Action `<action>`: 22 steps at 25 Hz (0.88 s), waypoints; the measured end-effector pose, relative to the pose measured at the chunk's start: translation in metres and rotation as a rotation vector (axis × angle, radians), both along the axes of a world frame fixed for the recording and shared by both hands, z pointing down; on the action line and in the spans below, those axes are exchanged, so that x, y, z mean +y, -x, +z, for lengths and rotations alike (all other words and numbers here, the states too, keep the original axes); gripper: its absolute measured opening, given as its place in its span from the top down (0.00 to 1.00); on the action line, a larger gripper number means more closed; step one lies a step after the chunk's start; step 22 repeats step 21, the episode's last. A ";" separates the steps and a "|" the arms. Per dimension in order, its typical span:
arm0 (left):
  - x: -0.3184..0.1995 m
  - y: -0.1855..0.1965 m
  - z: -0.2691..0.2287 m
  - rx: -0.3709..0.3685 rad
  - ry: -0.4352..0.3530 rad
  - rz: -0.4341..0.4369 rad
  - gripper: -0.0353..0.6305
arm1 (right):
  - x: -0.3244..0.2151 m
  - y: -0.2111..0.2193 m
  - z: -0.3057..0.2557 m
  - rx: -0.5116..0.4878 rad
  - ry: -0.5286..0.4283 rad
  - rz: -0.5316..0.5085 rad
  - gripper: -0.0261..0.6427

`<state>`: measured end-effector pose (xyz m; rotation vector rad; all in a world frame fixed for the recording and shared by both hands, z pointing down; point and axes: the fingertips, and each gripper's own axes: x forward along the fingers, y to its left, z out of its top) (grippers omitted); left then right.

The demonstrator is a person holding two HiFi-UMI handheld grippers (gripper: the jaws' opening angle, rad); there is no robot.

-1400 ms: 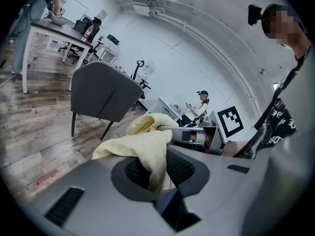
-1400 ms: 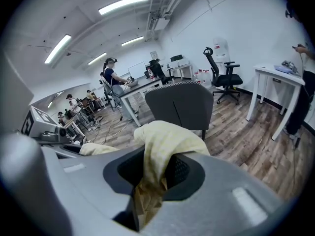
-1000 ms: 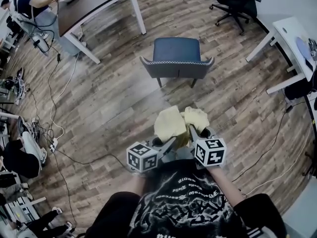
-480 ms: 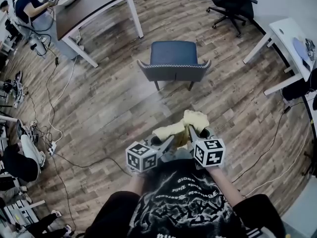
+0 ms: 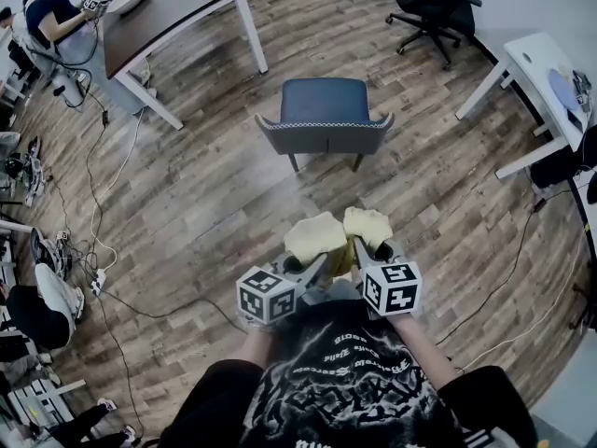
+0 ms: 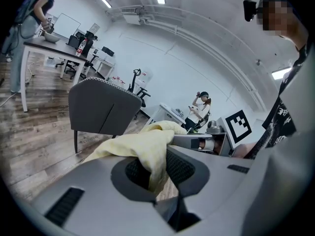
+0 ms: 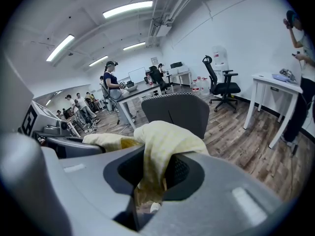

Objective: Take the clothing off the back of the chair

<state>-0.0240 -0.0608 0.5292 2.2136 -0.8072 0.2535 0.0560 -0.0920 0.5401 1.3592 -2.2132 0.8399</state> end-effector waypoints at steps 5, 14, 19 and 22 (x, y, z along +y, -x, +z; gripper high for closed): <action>-0.001 -0.002 -0.002 0.000 0.001 -0.002 0.85 | 0.001 -0.003 -0.002 -0.006 -0.002 0.003 0.85; 0.000 -0.005 -0.002 -0.001 0.000 0.010 0.85 | 0.003 -0.004 -0.003 -0.012 -0.005 0.006 0.85; 0.001 -0.007 -0.002 -0.007 -0.005 0.015 0.85 | 0.004 -0.007 -0.004 -0.015 -0.007 0.007 0.85; 0.001 -0.009 -0.003 -0.009 -0.006 0.018 0.85 | 0.004 -0.008 -0.004 -0.015 -0.007 0.007 0.85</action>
